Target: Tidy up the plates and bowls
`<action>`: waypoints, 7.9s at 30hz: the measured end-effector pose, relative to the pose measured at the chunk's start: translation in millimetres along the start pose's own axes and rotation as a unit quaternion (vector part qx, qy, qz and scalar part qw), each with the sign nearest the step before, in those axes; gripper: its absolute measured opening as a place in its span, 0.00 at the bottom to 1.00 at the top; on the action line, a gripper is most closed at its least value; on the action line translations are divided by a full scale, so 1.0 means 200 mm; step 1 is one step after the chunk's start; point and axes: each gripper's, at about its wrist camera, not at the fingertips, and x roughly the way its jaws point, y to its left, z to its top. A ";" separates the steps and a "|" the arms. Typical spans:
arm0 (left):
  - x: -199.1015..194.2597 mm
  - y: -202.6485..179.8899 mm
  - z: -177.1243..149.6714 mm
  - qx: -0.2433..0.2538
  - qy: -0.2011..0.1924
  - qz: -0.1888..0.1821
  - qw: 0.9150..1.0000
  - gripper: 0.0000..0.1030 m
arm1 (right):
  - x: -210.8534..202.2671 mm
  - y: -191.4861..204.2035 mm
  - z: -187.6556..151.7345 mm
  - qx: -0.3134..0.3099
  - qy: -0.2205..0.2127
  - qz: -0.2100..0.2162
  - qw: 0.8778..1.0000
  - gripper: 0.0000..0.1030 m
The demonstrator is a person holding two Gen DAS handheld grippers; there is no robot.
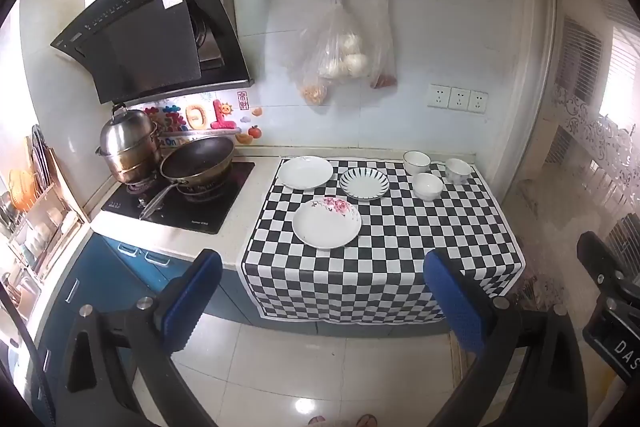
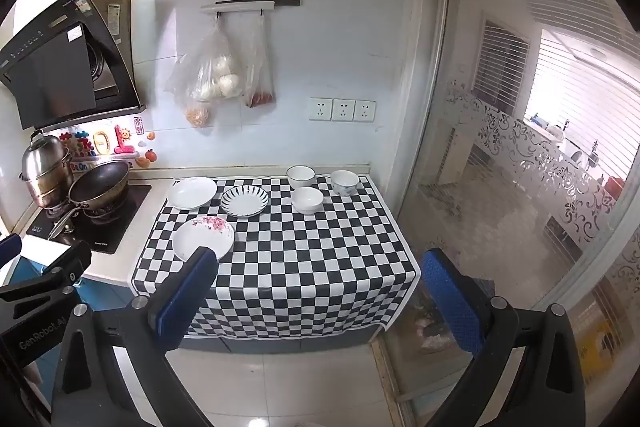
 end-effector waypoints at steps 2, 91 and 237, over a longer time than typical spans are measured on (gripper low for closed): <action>0.00 0.01 0.00 -0.001 0.001 -0.001 1.000 1.00 | 0.00 0.00 0.00 0.000 0.002 0.001 1.000 1.00; 0.04 0.05 0.07 0.021 -0.008 0.011 1.000 1.00 | 0.06 0.04 0.02 0.020 0.000 0.014 1.000 1.00; 3.07 0.12 0.48 -0.062 0.339 -0.048 0.938 0.35 | 3.54 0.38 0.22 0.115 0.322 0.256 0.904 0.78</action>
